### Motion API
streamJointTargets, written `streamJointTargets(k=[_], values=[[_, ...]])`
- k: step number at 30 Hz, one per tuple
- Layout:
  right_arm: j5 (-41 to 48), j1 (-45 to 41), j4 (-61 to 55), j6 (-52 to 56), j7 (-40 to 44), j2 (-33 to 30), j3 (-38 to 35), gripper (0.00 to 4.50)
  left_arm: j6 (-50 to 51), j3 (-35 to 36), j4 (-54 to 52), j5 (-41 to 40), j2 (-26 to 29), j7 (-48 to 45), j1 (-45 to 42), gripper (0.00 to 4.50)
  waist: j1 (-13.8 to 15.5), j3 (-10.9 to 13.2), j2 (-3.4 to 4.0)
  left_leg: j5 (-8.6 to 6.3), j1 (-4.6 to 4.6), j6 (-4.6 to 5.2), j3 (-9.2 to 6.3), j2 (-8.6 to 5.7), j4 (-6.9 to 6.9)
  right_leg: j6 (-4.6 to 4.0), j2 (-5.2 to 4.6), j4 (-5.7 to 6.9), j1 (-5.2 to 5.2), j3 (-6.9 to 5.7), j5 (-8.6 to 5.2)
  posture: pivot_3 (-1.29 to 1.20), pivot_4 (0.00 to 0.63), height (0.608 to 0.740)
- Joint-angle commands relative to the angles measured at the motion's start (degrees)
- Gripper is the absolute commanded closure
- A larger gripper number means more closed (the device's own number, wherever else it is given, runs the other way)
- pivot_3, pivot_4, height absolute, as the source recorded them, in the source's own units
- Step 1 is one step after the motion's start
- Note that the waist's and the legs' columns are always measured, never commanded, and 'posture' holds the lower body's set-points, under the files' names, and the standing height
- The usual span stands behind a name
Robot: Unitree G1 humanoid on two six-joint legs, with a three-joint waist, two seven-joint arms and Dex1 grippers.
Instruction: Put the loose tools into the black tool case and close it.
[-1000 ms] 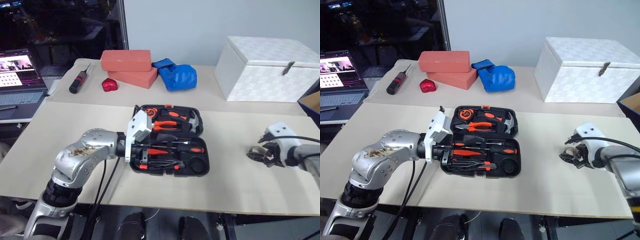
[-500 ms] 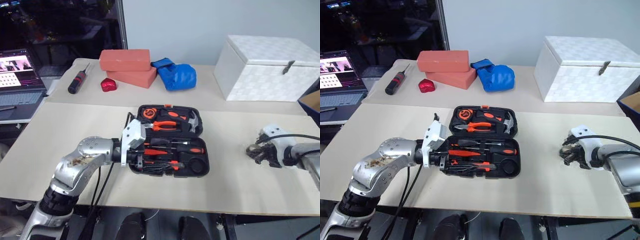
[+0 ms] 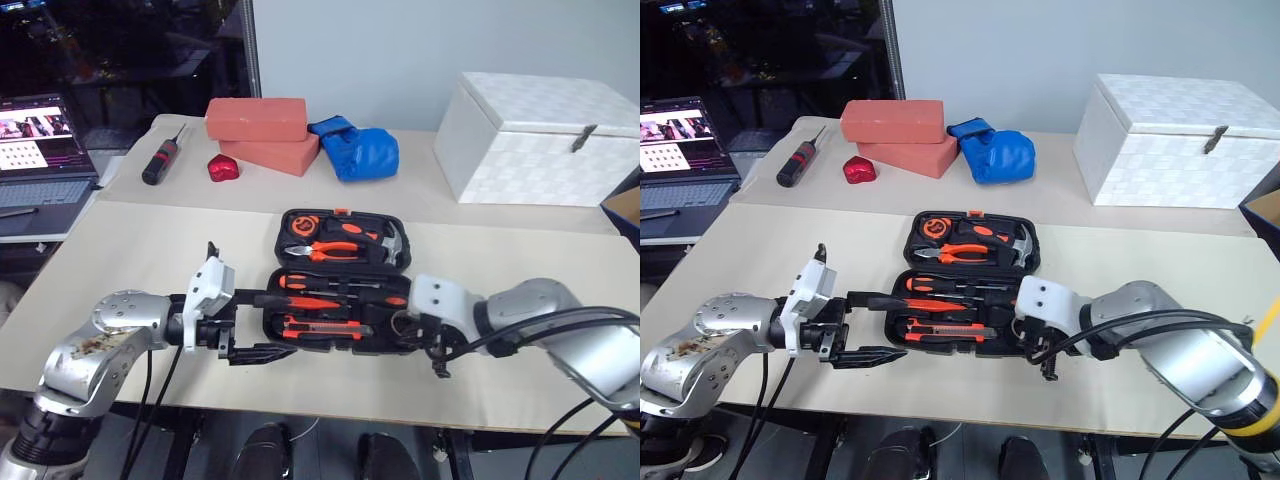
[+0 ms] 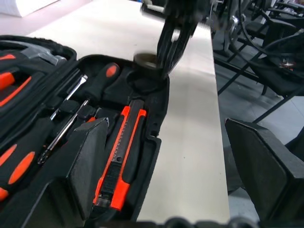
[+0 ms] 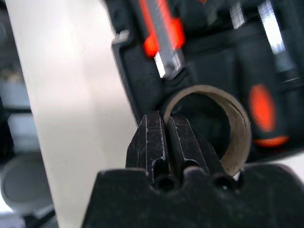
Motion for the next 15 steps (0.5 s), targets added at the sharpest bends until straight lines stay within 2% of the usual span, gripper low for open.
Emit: streamJointTargets(k=[1, 8, 9, 10, 13, 15], values=[[-2.2, -2.0, 0.4, -3.0, 1.9, 0.5, 2.2, 4.41, -0.4, 1.9, -2.1, -1.0, 1.3, -0.1, 1.7, 0.33, 0.0, 0.0, 0.0, 0.03, 0.0, 0.04, 0.02, 0.0, 0.0, 0.0, 0.03, 0.05, 0.02, 0.0, 0.0, 0.0, 0.15, 0.74], [-4.4, -3.1, 5.1, -6.0, 6.5, 1.0, 6.0, 4.41, -0.4, 3.6, -2.2, -1.6, 2.5, 0.3, 3.0, 0.33, 0.0, 0.0, 0.0, 0.01, 0.06, 0.01, 0.03, 0.02, 0.0, 0.11, 0.12, 0.13, -0.06, -0.01, -0.09, 0.0, 0.15, 0.74], [-4.9, -3.2, 5.6, -6.7, 7.2, 1.0, 6.3, 3.74, -0.5, 3.7, -2.1, -1.5, 2.6, 0.3, 3.0, 0.33, 0.1, 0.0, -0.01, 0.0, 0.09, 0.0, 0.02, 0.02, 0.0, 0.19, 0.12, 0.1, -0.05, -0.03, -0.14, 0.0, 0.15, 0.74], [-5.2, -3.4, 6.0, -7.2, 7.6, 1.1, 6.2, 3.65, -0.5, 3.8, -2.0, -1.3, 2.6, 0.4, 3.0, 0.33, 0.1, 0.0, 0.0, 0.0, 0.08, -0.01, 0.01, 0.02, 0.0, 0.2, 0.12, 0.1, -0.05, -0.03, -0.15, 0.0, 0.15, 0.74], [-4.5, -3.8, 6.6, -8.5, 9.3, 0.8, 3.7, 2.64, -0.4, 4.0, -1.5, -1.1, 2.5, 0.9, 2.8, 0.33, 0.1, 0.0, 0.0, 0.0, 0.08, -0.01, 0.02, 0.02, 0.01, 0.15, 0.1, 0.1, -0.05, -0.03, -0.12, 0.0, 0.15, 0.74], [-3.1, -4.0, 6.8, -8.5, 9.8, 1.5, 1.1, 2.64, -0.3, 4.2, -0.7, -1.1, 2.4, 1.2, 2.5, 0.33, 0.1, 0.0, 0.0, 0.0, 0.06, 0.0, 0.02, 0.02, 0.0, 0.04, 0.11, 0.11, -0.05, -0.04, -0.06, 0.0, 0.15, 0.74]])
